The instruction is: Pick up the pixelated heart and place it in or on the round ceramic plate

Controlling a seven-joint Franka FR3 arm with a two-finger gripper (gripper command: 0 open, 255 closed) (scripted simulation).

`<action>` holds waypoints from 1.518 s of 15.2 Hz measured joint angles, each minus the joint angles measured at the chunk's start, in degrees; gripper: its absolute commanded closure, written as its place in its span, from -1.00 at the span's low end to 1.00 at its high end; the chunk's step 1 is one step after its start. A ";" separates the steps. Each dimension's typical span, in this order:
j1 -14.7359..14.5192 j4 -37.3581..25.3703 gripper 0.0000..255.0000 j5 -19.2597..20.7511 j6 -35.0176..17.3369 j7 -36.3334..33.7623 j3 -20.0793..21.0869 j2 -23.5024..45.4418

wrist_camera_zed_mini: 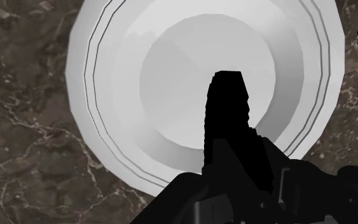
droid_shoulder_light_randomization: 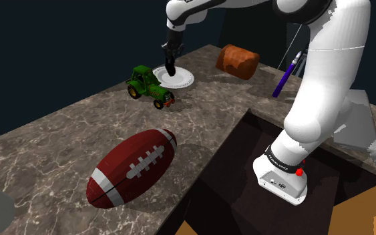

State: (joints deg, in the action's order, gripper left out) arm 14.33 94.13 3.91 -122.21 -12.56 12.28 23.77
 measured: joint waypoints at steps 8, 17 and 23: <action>0.05 0.29 1.00 0.17 -1.48 0.05 -0.12 0.55; 0.08 -0.24 -1.00 -0.08 0.39 0.09 0.01 -0.23; 0.41 -2.04 -1.00 -0.61 4.25 0.56 0.18 -2.33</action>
State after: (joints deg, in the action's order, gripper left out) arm 14.73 92.09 3.30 -117.95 -12.00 12.46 21.44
